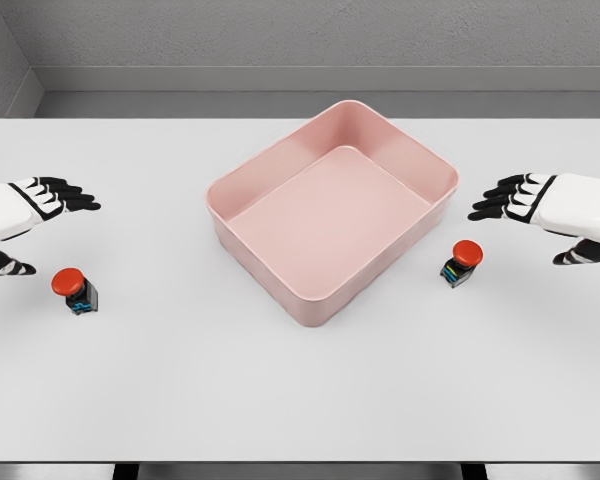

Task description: Put the industrial switch in the basket with both arms

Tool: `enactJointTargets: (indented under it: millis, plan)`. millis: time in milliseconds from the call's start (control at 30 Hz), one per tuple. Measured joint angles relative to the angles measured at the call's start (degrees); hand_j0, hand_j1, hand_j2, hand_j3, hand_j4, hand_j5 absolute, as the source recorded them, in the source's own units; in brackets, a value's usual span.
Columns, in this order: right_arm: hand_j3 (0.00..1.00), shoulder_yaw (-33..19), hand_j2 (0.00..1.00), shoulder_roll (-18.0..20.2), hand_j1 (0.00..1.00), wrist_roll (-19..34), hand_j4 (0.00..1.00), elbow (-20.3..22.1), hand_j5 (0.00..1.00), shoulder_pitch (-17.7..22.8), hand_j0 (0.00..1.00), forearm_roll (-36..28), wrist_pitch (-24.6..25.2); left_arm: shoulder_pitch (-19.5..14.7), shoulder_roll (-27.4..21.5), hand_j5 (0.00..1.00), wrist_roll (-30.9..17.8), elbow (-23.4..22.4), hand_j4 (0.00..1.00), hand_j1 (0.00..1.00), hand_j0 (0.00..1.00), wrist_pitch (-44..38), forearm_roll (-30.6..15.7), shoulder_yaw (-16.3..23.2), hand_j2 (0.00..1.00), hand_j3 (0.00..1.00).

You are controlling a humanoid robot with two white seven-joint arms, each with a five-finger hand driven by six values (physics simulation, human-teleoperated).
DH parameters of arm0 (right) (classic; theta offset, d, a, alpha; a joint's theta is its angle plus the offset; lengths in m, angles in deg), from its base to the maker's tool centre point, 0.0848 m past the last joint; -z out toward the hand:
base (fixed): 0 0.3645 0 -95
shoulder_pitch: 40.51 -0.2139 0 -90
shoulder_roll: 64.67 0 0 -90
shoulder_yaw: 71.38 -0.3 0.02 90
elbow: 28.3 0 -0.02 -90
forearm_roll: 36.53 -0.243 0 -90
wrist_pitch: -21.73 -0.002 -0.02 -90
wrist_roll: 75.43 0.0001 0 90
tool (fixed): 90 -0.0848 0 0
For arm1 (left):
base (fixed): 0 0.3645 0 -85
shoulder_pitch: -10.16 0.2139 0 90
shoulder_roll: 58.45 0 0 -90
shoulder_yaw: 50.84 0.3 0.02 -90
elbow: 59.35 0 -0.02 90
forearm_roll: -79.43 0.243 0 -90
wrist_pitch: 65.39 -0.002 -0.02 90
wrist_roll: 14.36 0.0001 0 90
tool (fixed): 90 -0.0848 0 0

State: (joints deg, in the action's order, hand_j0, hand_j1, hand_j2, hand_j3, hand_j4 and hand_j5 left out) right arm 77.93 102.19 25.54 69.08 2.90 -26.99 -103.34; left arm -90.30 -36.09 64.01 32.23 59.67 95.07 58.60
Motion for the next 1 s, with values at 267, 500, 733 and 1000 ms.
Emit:
enactJointTargets:
  millis: [267,500,733,1000]
  plan:
    - [1.00,0.4,1.00,-3.4,1.00,1.9,1.00,-1.9,1.00,0.8,1.00,-0.1,0.0,2.1,0.3,1.00,-0.4,0.5,1.00,1.00,1.00,0.0,0.2,0.3,1.00,1.00]
    - [0.96,0.7,0.96,-6.9,0.96,7.0,0.96,-3.1,0.96,1.2,0.96,-0.1,0.0,3.8,0.5,1.00,-1.1,0.6,1.00,1.00,1.00,0.0,0.5,0.4,1.00,1.00]
    - [0.94,0.7,0.94,-10.1,0.94,8.2,0.94,-5.6,0.94,0.9,0.94,-0.2,0.0,4.9,0.9,0.97,-2.6,1.2,0.97,0.97,0.97,0.0,0.5,0.5,0.97,0.97]
    - [0.93,0.7,0.93,-12.6,0.93,8.4,0.93,-10.4,0.93,1.0,0.93,0.4,0.0,5.3,1.5,0.73,-4.2,1.4,0.73,0.73,0.73,0.0,0.9,0.5,0.73,0.73]
